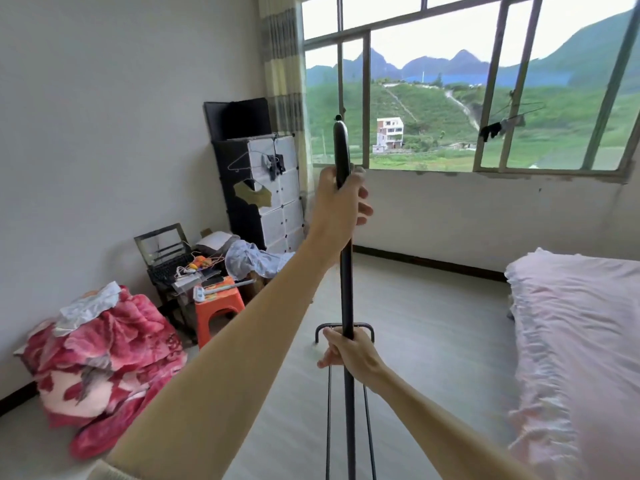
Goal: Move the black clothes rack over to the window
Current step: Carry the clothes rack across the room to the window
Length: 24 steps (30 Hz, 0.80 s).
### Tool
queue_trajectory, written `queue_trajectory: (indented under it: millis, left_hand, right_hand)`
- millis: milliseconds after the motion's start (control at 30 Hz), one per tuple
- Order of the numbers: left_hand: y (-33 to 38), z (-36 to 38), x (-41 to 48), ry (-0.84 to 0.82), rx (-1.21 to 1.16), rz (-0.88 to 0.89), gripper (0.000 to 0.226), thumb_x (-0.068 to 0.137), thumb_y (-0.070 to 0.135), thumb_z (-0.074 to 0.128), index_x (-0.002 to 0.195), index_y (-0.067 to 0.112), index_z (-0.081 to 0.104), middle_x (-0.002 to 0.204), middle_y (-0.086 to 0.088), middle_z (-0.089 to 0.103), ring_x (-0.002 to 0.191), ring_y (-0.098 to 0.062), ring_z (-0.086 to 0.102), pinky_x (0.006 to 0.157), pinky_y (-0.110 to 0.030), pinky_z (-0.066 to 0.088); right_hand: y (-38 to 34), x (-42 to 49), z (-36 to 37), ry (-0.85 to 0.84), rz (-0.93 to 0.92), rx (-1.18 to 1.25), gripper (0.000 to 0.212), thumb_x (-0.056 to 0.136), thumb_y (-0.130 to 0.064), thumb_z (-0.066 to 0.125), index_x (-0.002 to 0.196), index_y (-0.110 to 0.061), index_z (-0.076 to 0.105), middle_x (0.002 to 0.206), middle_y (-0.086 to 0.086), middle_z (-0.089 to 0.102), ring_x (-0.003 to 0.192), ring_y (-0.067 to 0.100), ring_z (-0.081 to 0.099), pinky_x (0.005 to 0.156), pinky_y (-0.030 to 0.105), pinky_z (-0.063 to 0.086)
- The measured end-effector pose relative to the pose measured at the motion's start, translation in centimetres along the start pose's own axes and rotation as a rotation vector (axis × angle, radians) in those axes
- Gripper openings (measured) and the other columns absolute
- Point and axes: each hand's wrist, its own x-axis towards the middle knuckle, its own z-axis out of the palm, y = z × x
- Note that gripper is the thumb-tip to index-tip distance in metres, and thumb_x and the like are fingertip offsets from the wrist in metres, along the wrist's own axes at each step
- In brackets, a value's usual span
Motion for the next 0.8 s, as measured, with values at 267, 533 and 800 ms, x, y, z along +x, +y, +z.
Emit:
queue_trajectory:
  millis: [267, 533, 800]
  left_hand:
    - [0.9, -0.4, 7.9, -0.081, 0.030, -0.047, 0.085, 0.085, -0.003, 0.047, 0.155, 0.038, 0.024, 0.050, 0.002, 0.051, 0.034, -0.014, 0.036, 0.036, -0.023, 0.035]
    - [-2.1, 0.7, 13.7, -0.089, 0.020, -0.093, 0.091, 0.078, -0.008, 0.046, 0.154, 0.038, 0.028, 0.041, 0.002, 0.041, 0.033, -0.014, 0.035, 0.035, -0.024, 0.035]
    - [-5.0, 6.6, 20.1, -0.146, 0.013, -0.086, 0.096, 0.079, -0.007, 0.048, 0.157, 0.040, 0.019, 0.037, 0.003, 0.042, 0.031, -0.016, 0.038, 0.035, -0.025, 0.038]
  right_hand:
    - [-0.8, 4.6, 0.5, 0.071, -0.045, 0.206, 0.056, 0.096, -0.016, 0.061, 0.049, -0.025, 0.033, 0.045, -0.006, 0.030, 0.039, 0.011, 0.026, 0.046, 0.029, 0.017]
    - [0.4, 11.3, -0.5, 0.345, -0.035, 0.033, 0.053, 0.087, -0.023, 0.058, 0.042, -0.023, 0.029, 0.040, -0.007, 0.029, 0.040, 0.017, 0.025, 0.045, 0.030, 0.020]
    - [1.4, 18.0, -7.9, 0.407, -0.021, 0.060, 0.061, 0.088, -0.017, 0.058, 0.037, -0.023, 0.026, 0.039, -0.009, 0.026, 0.039, 0.014, 0.022, 0.045, 0.030, 0.017]
